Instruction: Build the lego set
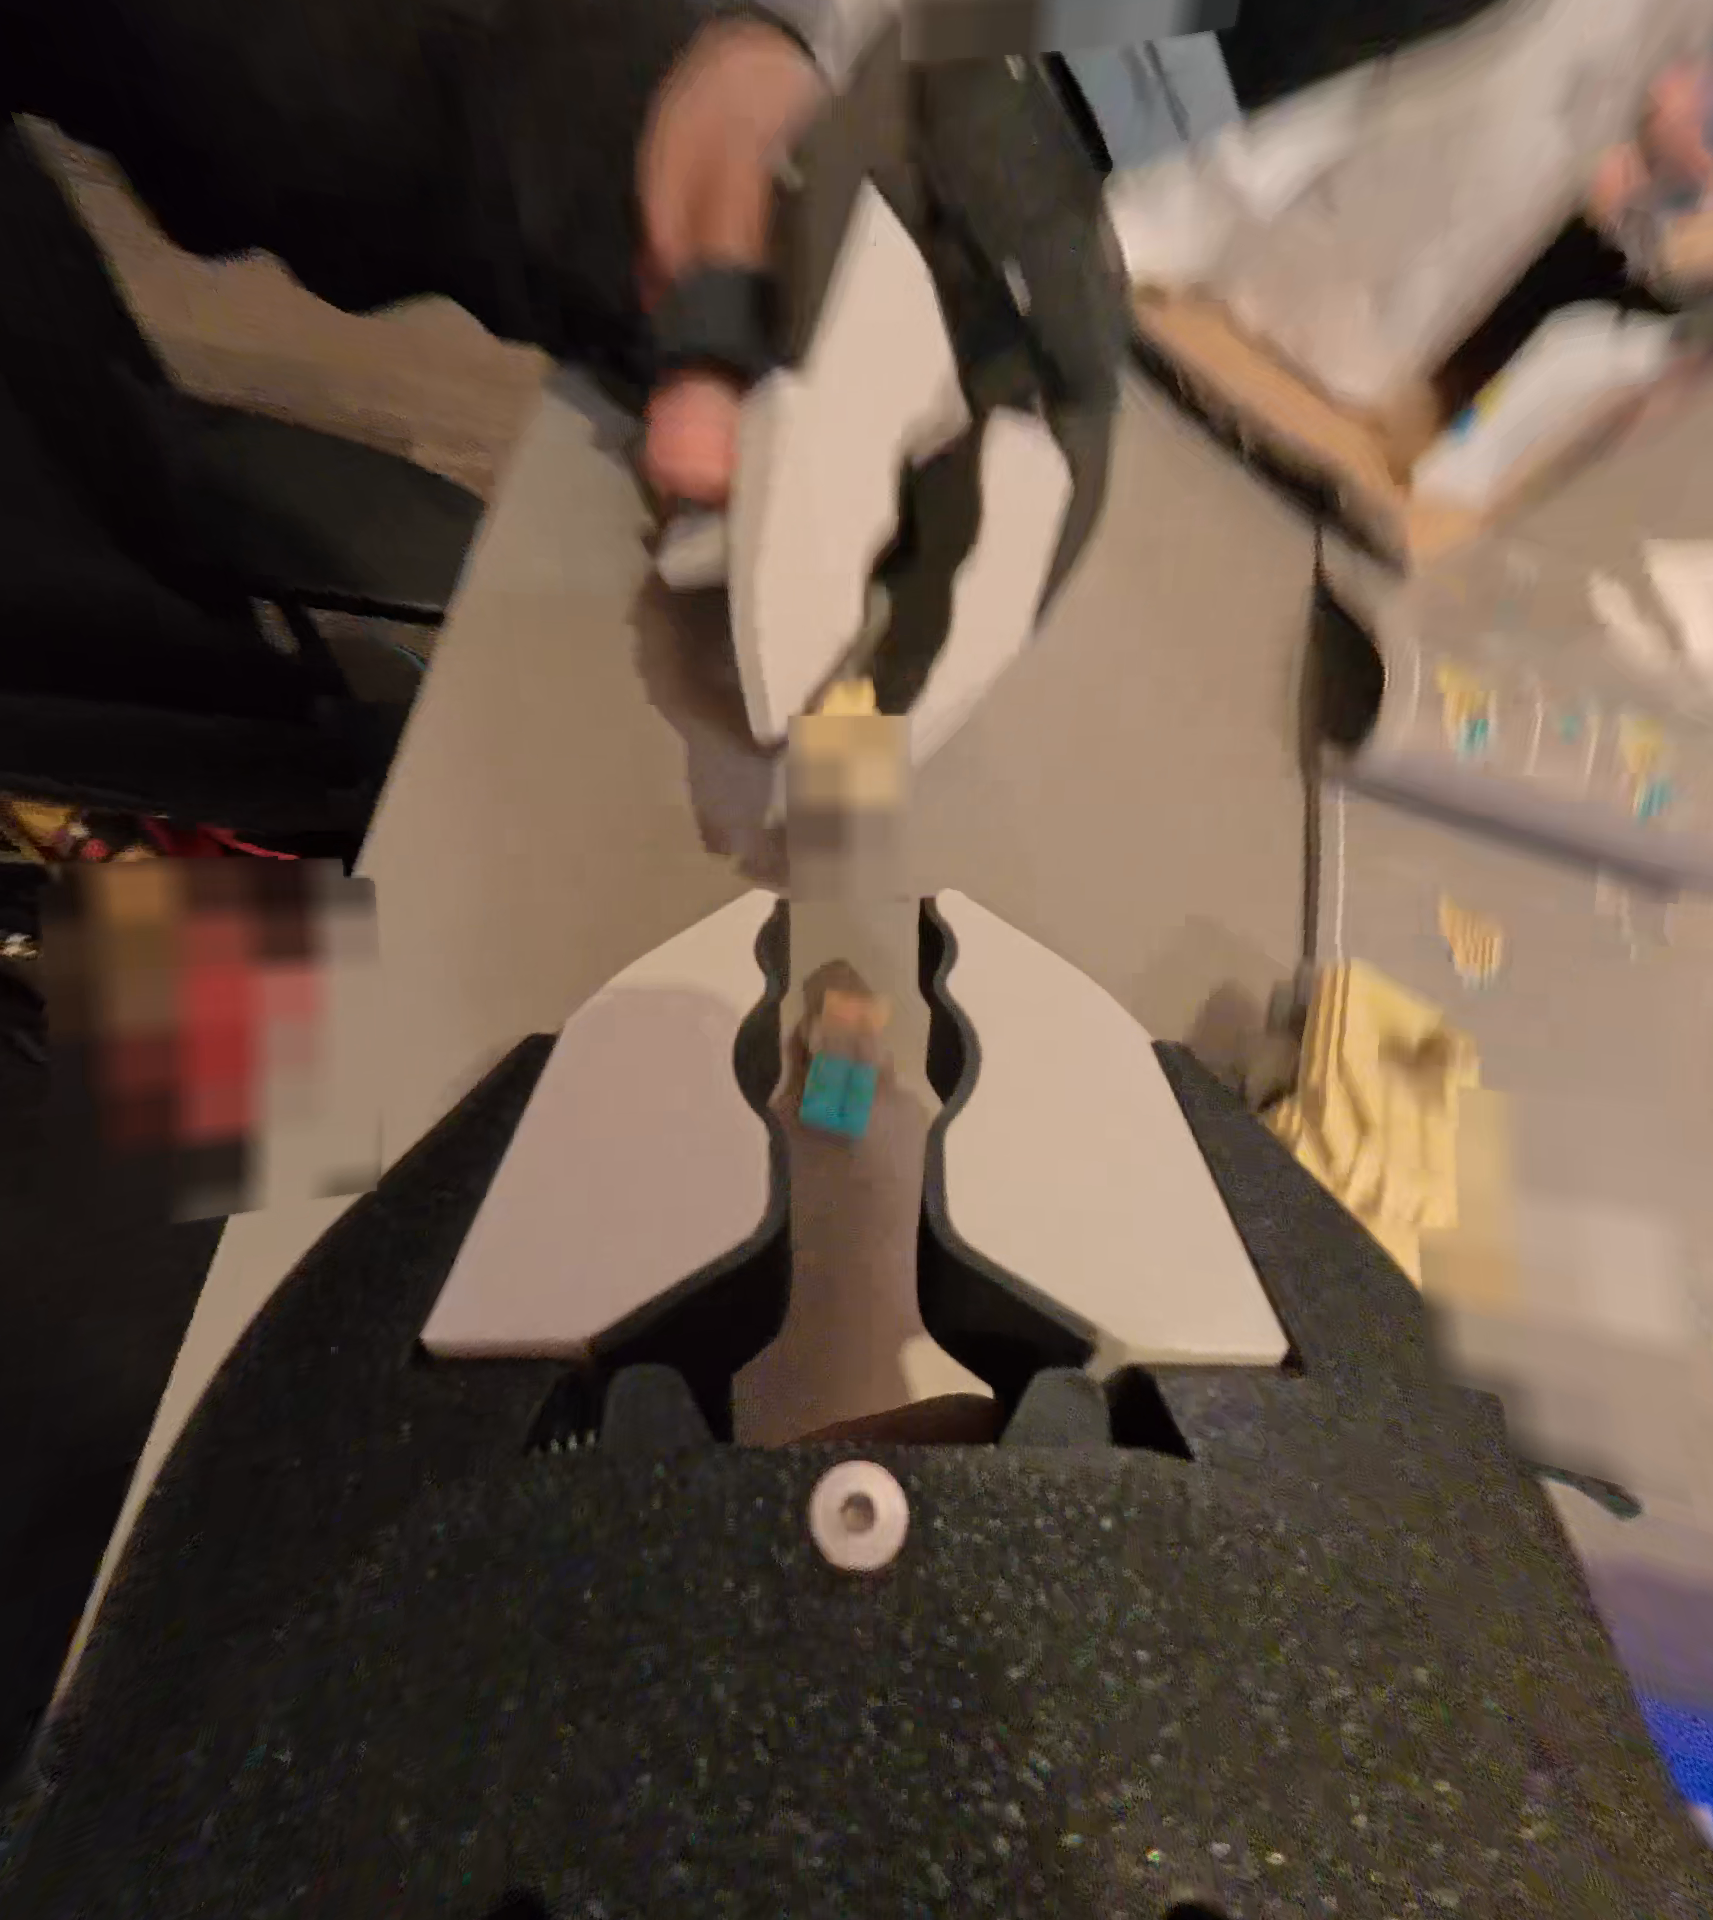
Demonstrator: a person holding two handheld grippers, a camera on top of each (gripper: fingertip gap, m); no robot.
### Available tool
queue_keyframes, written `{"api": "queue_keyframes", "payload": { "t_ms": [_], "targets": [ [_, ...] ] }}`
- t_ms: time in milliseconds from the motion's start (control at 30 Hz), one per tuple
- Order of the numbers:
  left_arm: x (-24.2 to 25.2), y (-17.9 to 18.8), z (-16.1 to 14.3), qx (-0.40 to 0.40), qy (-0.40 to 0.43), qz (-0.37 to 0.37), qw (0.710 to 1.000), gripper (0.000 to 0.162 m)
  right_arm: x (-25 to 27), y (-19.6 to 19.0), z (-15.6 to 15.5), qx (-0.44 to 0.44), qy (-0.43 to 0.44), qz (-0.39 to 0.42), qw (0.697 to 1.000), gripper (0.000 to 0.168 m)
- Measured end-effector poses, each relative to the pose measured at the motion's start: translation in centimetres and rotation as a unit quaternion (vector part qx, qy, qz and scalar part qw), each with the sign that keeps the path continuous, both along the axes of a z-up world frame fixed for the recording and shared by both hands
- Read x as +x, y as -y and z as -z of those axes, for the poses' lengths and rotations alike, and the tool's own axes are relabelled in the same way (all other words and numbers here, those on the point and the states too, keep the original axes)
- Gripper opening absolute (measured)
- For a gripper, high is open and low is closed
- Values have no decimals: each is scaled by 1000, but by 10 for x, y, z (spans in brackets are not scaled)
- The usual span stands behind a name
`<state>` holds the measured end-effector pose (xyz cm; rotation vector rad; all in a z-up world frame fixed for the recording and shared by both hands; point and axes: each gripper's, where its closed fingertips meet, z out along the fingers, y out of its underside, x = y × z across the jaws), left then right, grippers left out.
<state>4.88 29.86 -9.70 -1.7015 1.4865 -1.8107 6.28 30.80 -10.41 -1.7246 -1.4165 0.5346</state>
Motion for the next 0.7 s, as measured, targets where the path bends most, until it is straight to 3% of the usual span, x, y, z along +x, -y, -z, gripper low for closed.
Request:
{"api": "queue_keyframes", "payload": {
  "t_ms": [133,267,400,567,700],
  "targets": [
    [1,-12,13,97,-31,-27,994,16,22,0,36,-70,31,104,992,26],
    [5,-8,28,166,-65,-8,984,16,24,1,60,-89,75,128,985,32],
    [6,-6,36,195,-89,-1,977,16,17,-2,60,-98,68,127,985,17],
    [4,-11,38,215,-92,-10,972,16,13,-3,58,-94,56,116,987,16],
    [3,-12,36,236,-71,-4,969,16,5,0,41,-89,-9,98,991,16]
  ]
}}
